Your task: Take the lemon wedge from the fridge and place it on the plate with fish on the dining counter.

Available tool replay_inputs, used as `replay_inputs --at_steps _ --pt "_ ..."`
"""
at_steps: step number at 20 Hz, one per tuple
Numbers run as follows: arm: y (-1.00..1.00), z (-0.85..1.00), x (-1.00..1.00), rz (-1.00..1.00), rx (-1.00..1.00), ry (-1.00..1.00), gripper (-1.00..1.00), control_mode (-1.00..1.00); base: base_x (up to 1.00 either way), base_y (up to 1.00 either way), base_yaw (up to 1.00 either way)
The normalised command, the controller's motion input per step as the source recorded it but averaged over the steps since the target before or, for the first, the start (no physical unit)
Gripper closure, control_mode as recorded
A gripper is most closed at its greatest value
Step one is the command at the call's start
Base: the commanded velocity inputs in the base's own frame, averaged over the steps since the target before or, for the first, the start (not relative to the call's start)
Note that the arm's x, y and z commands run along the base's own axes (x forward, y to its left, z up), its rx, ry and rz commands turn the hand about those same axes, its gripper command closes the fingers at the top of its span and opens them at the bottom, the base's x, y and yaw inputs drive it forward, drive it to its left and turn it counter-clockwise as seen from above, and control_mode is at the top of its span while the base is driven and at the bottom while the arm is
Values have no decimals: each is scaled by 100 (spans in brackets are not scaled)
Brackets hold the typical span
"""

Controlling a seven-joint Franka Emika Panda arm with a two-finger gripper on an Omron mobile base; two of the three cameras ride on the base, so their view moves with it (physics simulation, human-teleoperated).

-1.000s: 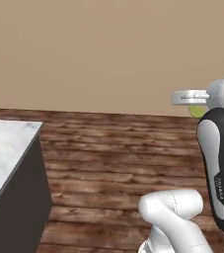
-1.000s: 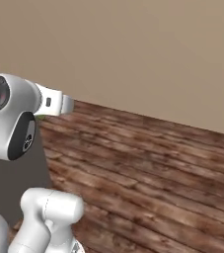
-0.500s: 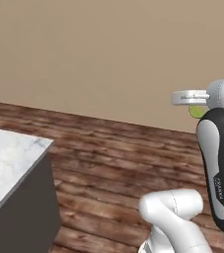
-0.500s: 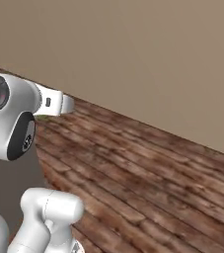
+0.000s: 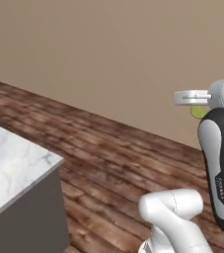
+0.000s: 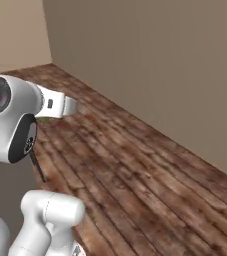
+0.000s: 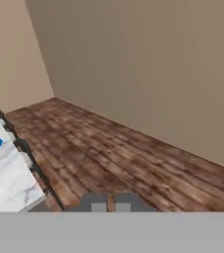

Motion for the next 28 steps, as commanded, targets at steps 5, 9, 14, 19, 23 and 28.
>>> replay_inputs --at_steps 5,9,14,19,23,28 --pt "0 0 0 0 0 0 100 100 100 -17 61" --pt "0 0 0 0 0 0 100 100 100 -18 63" --pt "0 0 0 0 0 0 100 100 92 -63 53" --pt "0 0 0 0 0 0 100 100 85 -72 51" --pt "0 0 0 0 0 0 100 100 85 -52 60" --pt "0 0 0 0 0 0 100 100 87 -40 65"
